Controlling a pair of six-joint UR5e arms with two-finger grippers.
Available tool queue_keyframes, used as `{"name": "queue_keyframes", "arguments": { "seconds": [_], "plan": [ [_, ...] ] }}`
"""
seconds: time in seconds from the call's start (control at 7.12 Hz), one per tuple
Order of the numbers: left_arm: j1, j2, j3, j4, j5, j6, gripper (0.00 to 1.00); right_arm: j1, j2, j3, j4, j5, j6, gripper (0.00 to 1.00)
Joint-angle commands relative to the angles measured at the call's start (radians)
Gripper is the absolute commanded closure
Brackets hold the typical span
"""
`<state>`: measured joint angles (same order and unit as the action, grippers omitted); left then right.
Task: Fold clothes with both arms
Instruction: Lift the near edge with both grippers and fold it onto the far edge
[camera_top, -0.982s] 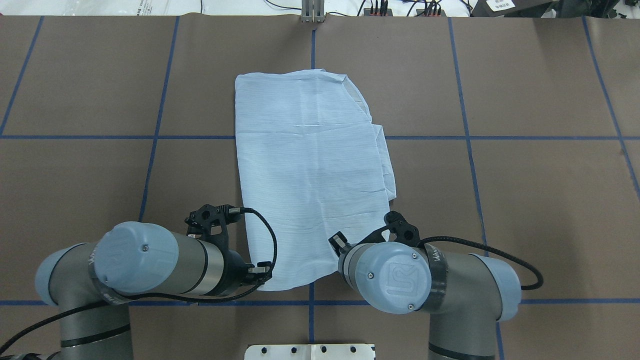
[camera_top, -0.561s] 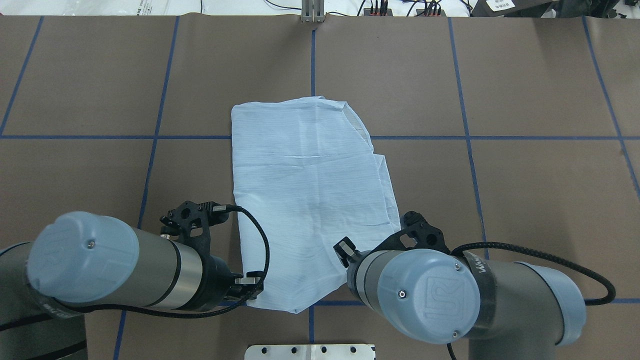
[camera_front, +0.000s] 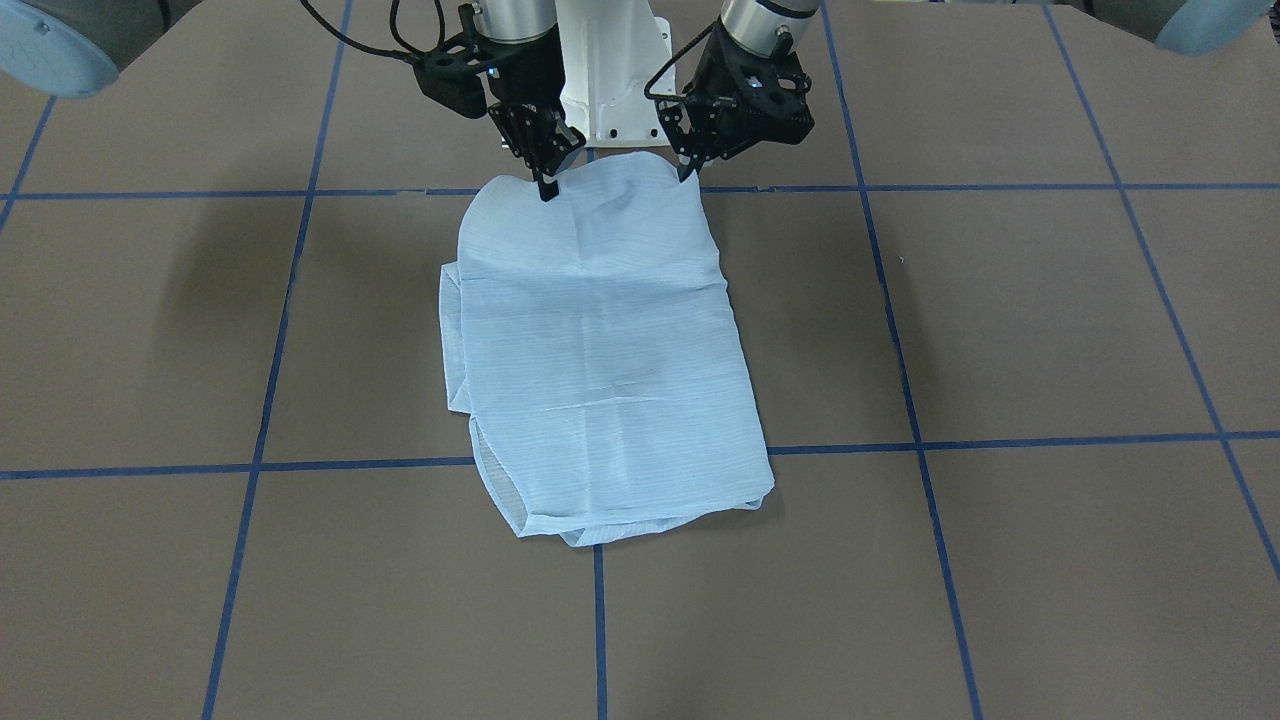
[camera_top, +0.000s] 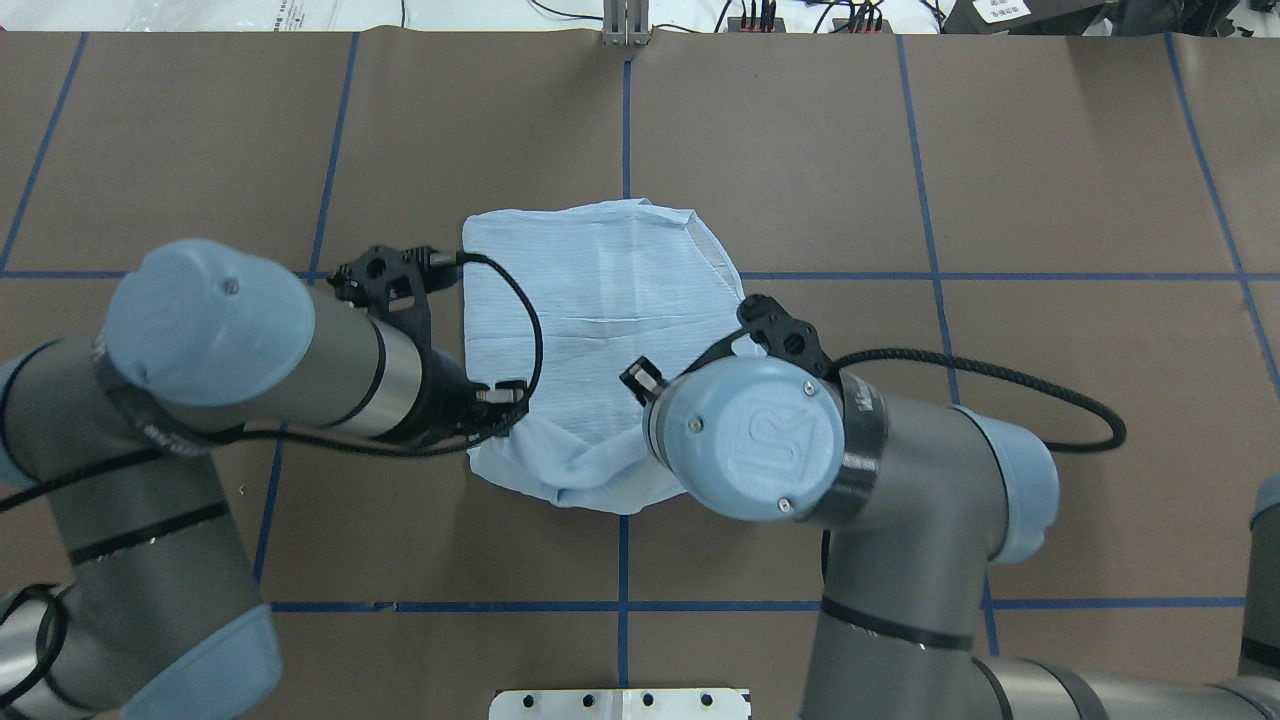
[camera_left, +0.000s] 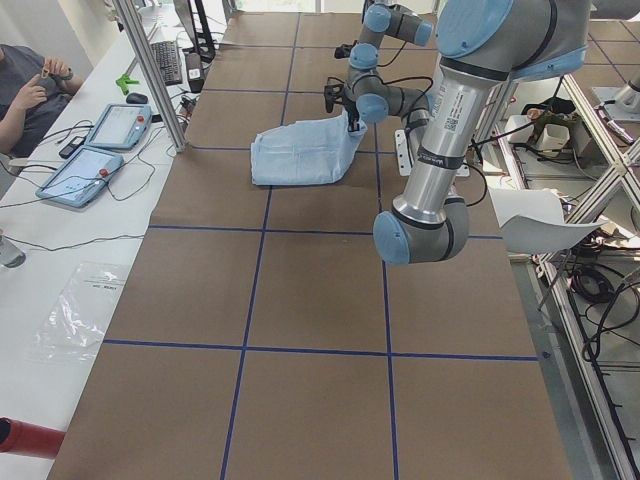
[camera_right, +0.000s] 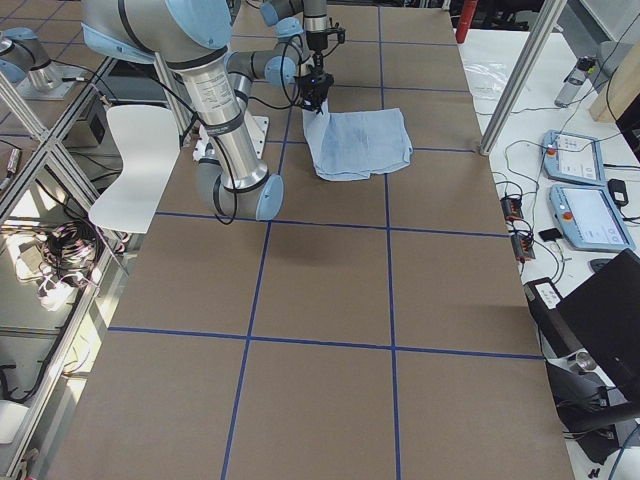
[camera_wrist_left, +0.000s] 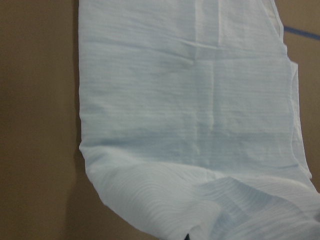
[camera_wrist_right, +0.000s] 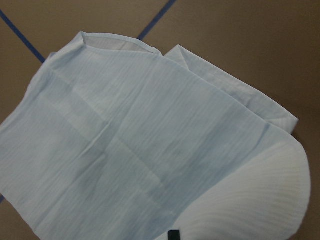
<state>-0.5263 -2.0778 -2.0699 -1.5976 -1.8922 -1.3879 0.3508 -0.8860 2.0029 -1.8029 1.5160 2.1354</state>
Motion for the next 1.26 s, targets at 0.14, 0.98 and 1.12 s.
{"name": "queue_keyframes", "arguments": {
  "seconds": [0.14, 0.98, 1.12],
  "plan": [
    [-0.180, -0.149, 0.292, -0.010, 0.001, 0.173, 1.00, 0.149, 0.138, -0.359, 0.211, 0.003, -0.130, 1.00],
    [-0.216, -0.274, 0.812, -0.395, 0.090, 0.249, 1.00, 0.231, 0.285, -0.817, 0.464, 0.009, -0.327, 1.00],
    [-0.233, -0.271, 0.812, -0.403, 0.088, 0.318, 0.62, 0.231, 0.288, -0.823, 0.464, 0.013, -0.394, 0.34]
  ]
}}
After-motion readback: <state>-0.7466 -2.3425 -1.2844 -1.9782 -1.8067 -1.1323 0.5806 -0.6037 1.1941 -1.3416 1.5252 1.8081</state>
